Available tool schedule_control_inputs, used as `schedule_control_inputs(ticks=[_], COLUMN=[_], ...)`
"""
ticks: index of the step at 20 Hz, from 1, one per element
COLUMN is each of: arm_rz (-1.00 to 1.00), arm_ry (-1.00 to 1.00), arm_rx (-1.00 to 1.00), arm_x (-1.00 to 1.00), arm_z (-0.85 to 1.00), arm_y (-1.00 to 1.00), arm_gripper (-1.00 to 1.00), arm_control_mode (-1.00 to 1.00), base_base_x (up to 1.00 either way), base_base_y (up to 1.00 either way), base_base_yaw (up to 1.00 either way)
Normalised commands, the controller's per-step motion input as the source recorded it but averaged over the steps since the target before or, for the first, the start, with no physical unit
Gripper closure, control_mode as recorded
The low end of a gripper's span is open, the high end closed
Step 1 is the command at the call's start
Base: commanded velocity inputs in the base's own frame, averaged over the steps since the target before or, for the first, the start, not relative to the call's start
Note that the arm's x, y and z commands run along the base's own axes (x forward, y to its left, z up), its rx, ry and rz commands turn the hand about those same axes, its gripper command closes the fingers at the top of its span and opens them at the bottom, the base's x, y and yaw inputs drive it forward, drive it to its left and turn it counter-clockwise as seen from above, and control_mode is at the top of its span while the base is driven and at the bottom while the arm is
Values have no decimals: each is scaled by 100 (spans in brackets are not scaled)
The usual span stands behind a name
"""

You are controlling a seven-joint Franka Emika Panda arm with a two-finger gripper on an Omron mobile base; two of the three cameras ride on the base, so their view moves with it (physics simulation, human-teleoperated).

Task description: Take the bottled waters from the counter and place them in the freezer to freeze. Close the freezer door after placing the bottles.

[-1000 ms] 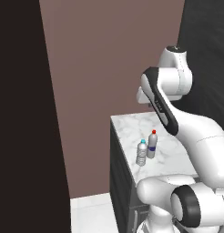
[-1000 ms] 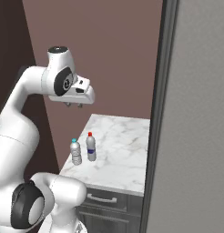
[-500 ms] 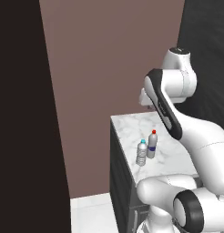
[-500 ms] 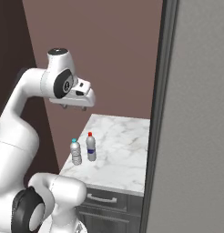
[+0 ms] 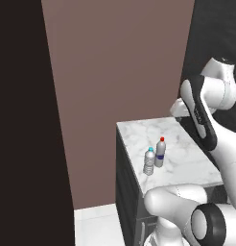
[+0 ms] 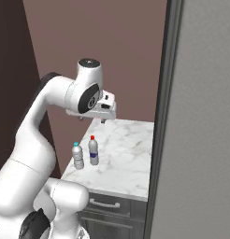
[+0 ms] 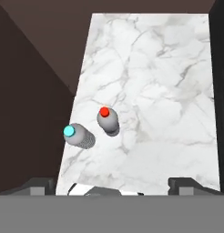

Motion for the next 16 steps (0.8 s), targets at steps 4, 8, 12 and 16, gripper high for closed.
schedule_control_inputs(ticks=[4,8,12,16], arm_rz=[24,32,38,37], arm_ry=[1,-1,-3,0], arm_rx=[19,20,13,0], arm_x=[-1,0,0,0], arm_z=[-22,-37,-42,-35], arm_y=[-18,-4,-12,-25], arm_gripper=[-100,-100,-100,-100], arm_control_mode=[-100,-100,-100,-100], base_base_x=[0,0,0,0], base_base_y=[0,0,0,0], base_base_yaw=[0,0,0,0])
